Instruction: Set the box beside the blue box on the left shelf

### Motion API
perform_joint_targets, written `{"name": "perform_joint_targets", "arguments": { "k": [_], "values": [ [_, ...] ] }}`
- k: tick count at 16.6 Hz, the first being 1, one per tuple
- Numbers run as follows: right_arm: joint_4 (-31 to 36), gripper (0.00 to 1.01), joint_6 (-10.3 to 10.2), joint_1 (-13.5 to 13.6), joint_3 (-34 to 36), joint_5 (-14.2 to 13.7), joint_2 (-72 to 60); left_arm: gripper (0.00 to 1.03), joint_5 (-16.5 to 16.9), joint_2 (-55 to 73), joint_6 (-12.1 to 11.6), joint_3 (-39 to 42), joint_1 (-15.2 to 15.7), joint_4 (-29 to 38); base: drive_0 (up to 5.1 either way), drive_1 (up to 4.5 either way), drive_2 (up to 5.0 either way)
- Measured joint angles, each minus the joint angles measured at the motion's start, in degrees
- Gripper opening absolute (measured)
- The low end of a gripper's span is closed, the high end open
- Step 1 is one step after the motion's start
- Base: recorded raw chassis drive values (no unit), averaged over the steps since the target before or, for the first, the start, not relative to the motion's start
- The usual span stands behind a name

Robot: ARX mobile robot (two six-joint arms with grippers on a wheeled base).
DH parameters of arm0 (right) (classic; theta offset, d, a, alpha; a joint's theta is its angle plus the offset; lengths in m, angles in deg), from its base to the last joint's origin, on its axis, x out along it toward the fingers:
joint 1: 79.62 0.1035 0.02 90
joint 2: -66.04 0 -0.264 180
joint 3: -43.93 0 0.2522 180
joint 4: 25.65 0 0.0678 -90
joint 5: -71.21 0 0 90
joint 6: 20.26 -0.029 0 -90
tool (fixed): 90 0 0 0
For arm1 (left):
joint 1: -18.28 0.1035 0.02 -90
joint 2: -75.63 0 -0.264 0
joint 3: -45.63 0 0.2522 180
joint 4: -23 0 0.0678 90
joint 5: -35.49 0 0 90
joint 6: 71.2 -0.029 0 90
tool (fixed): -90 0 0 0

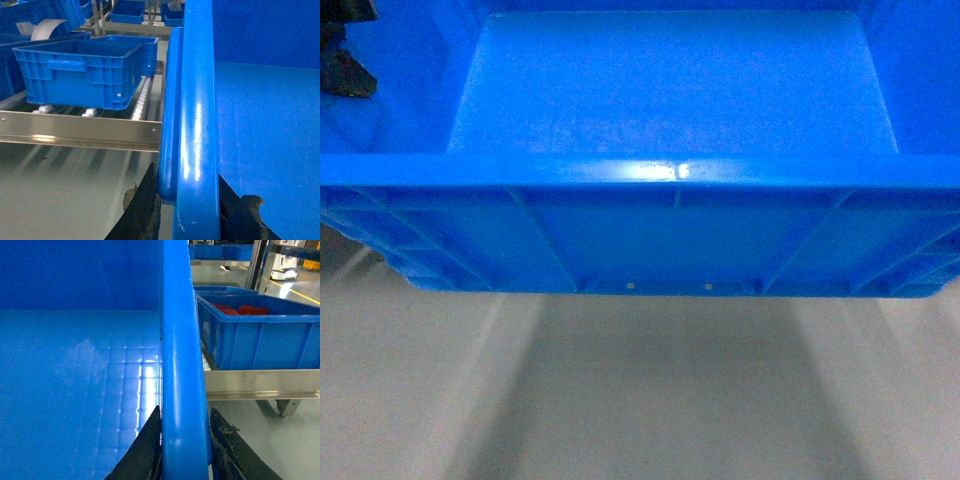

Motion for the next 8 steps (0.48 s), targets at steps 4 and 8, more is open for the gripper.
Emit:
{"name": "perform_joint_targets", "arguments": {
  "k": [4, 8],
  "values": [
    [0.1, 0.2, 0.0, 0.0, 0.0, 0.0, 0.0, 0.17, 0.0, 0.0, 0.0, 0.0, 0.0, 0.1, -5.0, 2.5, 2.5],
    [0.2, 0.2, 0.0, 0.0, 0.0, 0.0, 0.0, 0.17, 0.0, 0.0, 0.0, 0.0, 0.0, 0.1, -5.0, 2.5, 2.5]
  ]
}}
